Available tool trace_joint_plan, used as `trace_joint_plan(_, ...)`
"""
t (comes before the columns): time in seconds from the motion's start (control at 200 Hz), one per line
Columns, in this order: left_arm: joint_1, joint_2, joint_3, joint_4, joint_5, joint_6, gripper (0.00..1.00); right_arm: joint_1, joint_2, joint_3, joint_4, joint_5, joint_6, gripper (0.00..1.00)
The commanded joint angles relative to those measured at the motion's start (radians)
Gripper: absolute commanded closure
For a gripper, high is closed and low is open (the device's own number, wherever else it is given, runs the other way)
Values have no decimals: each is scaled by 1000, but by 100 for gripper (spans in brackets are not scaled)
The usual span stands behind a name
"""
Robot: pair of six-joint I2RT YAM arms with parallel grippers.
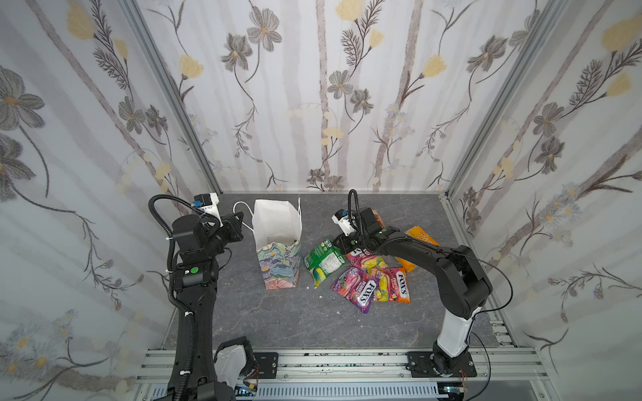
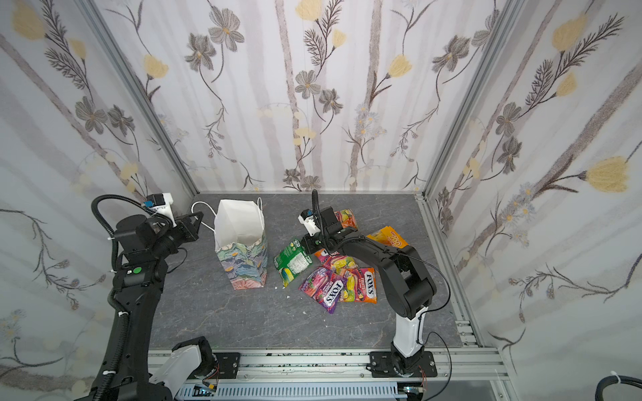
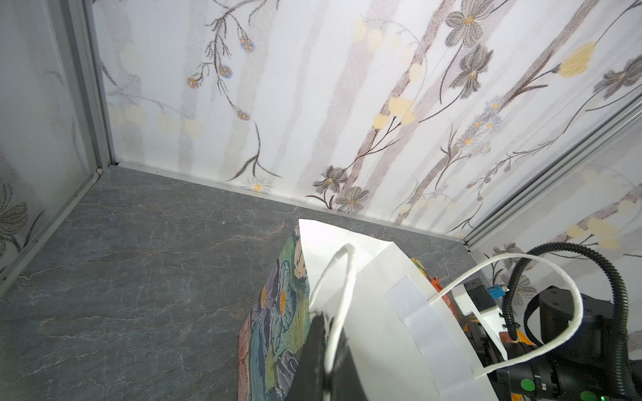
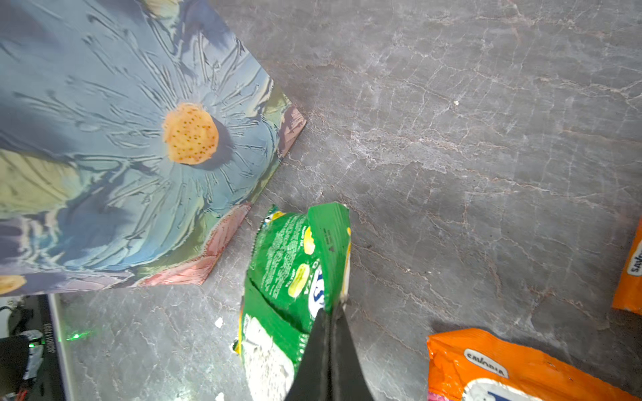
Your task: Place the snacks into the paper bag
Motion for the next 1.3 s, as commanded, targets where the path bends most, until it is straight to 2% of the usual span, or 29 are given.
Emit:
trace_joint_plan(0.0, 2, -5, -2, 28, 3, 5, 100, -8, -29, -13, 67, -69, 23, 100)
trace_joint_plan(0.28, 2, -7, -2, 28, 0, 7, 100, -18, -70, -19, 98, -150, 34, 100)
trace_joint_plan(0.625, 2, -5, -2, 28, 0, 6, 100, -24, -130, -36, 143, -177, 50, 100)
trace_joint_plan(1.294, 3, -11, -2, 32, 8, 5, 100, -43, -276, 35, 177, -194, 73, 100)
